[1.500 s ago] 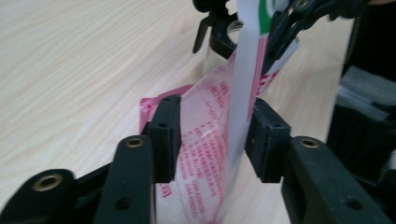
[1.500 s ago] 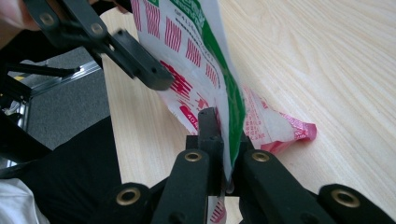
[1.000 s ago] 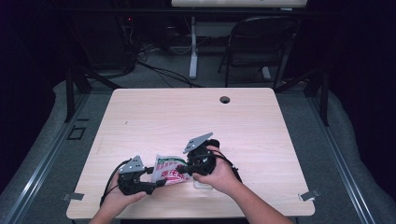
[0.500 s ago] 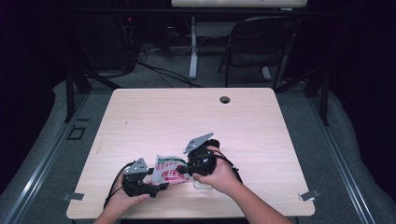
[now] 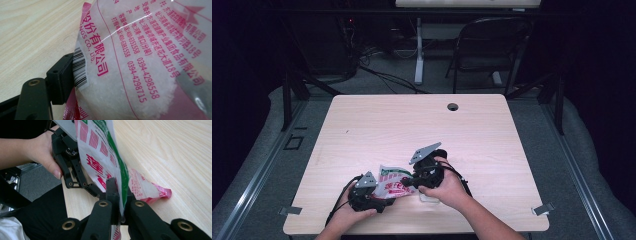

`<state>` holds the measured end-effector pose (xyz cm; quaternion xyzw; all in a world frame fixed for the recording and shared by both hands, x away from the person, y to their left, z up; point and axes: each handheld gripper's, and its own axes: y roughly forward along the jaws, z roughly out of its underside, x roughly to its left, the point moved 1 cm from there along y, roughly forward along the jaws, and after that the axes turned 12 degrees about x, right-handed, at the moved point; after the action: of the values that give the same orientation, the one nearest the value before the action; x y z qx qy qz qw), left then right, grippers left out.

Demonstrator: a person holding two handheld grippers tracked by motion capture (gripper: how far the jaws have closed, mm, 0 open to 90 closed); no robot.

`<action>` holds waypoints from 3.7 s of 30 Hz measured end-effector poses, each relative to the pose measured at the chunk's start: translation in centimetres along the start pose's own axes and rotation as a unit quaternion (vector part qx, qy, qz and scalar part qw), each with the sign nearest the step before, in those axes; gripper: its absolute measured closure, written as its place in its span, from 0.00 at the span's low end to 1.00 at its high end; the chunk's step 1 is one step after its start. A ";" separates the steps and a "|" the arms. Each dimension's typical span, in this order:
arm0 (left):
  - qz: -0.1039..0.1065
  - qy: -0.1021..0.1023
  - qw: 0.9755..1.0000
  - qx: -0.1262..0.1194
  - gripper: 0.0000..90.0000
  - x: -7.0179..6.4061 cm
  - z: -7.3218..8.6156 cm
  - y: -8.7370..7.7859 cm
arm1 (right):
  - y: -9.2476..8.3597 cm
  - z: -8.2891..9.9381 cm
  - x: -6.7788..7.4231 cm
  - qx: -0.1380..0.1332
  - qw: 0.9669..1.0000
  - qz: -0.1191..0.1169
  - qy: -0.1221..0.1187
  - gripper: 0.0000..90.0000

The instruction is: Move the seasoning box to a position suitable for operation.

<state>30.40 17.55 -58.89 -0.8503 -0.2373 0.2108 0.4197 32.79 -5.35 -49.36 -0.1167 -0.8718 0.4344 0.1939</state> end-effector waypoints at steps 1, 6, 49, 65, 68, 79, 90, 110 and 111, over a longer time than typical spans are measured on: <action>0.001 -0.001 1.000 0.001 0.28 0.0 0.0 0.0 | 0.0 0.0 0.0 -0.001 1.000 0.000 0.001 1.00; -0.002 0.002 1.000 0.001 0.28 0.0 -0.1 0.3 | 0.0 0.1 0.0 0.000 1.000 0.000 0.002 1.00; -0.092 0.042 0.995 -0.009 0.56 -1.4 -0.7 -0.3 | -0.7 0.2 -0.3 -0.026 1.000 0.003 0.012 1.00; -0.160 0.069 0.985 -0.008 0.60 -2.5 -2.1 -1.7 | -2.4 0.2 -0.4 -0.047 0.999 0.011 0.010 0.93; -0.168 0.074 0.983 -0.002 0.60 -2.5 -2.3 -1.8 | -2.6 0.3 -0.5 -0.055 0.998 0.011 0.013 0.90; -0.201 0.084 0.976 -0.002 0.61 -3.0 -2.7 -2.3 | -3.9 1.5 -0.2 -0.079 0.996 0.031 0.018 0.78; -0.237 0.088 0.968 -0.005 0.62 -3.3 -2.8 -2.4 | -5.0 3.2 0.0 -0.109 0.993 0.035 0.026 0.75; -0.279 0.104 0.954 -0.012 0.62 -3.4 -3.5 -2.7 | -6.6 5.0 -0.8 -0.131 0.989 0.046 0.051 0.74; -0.285 0.109 0.952 -0.013 0.62 -3.4 -3.6 -2.7 | -6.7 5.1 -0.9 -0.133 0.989 0.047 0.052 0.74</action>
<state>29.09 14.84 -54.09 -0.7706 -0.4249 -0.0145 0.4747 31.10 -13.26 -47.00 -0.2052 -0.9039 0.3168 0.2014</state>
